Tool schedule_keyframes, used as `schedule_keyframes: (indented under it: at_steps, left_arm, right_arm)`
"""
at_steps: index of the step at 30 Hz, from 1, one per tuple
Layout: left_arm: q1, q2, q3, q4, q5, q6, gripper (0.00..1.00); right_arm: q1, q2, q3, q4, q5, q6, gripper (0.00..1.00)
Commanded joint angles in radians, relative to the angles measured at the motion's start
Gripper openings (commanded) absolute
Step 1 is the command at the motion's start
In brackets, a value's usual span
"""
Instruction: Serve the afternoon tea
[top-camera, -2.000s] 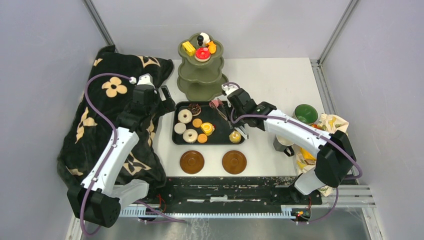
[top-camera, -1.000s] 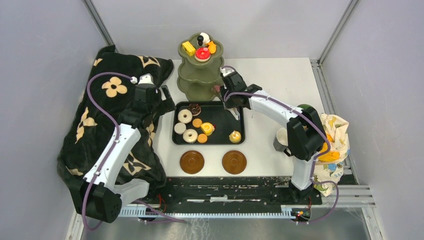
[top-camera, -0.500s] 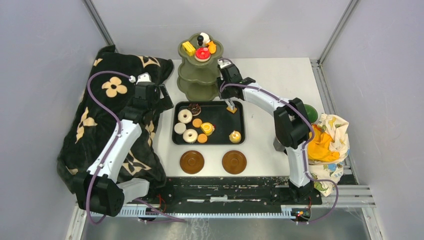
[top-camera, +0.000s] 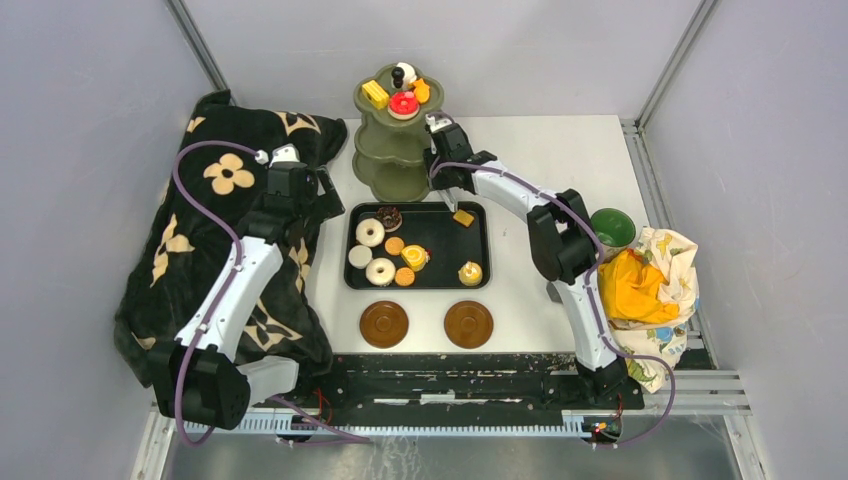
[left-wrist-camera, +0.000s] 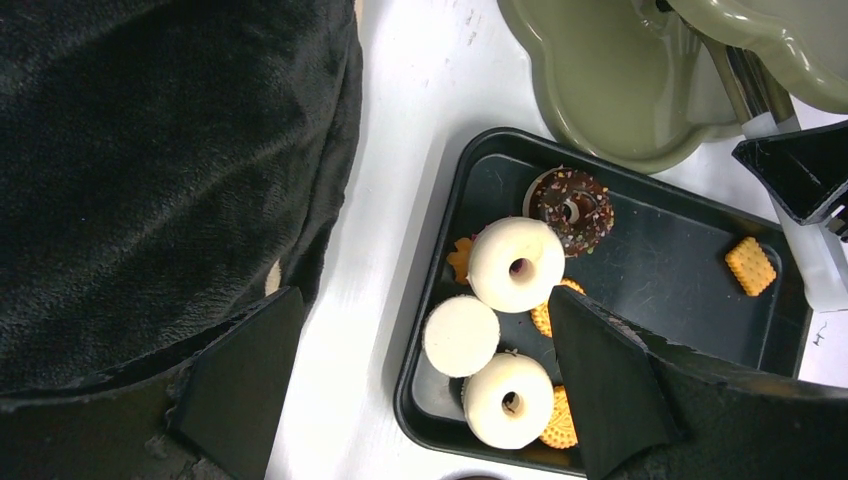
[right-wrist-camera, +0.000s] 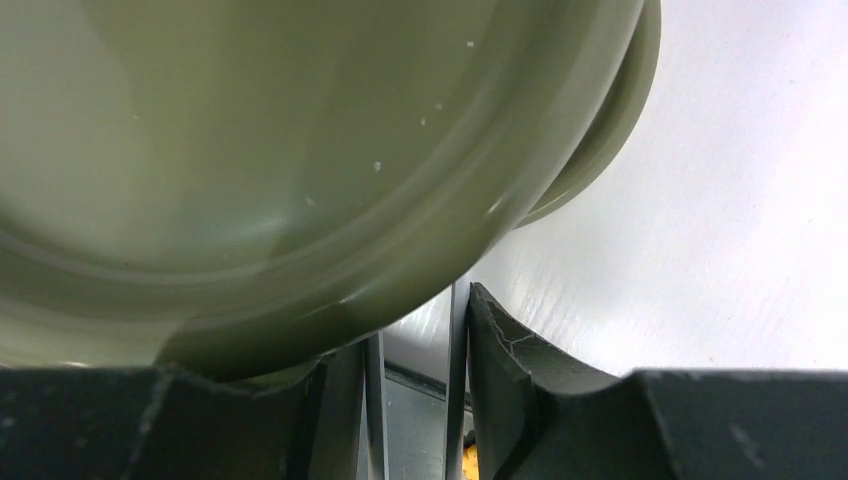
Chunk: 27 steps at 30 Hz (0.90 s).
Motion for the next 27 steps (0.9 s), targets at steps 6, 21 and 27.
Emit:
schedule_keyframes:
  at_steps: [6,21,27]
  left_arm:
    - [0.016,-0.003,0.039,0.042,-0.006,0.035,0.99]
    - [0.016,-0.046,0.029,0.029,0.006,0.026,0.99]
    - [0.017,-0.080,0.016,0.020,0.021,0.015,0.99]
  right_arm:
    - [-0.014,0.037,0.122,0.054,-0.009,0.013,0.33]
    - [-0.018,-0.065,0.001,0.078,-0.005,0.031,0.48]
    - [-0.018,-0.137,-0.086,0.097,-0.001,0.032,0.49]
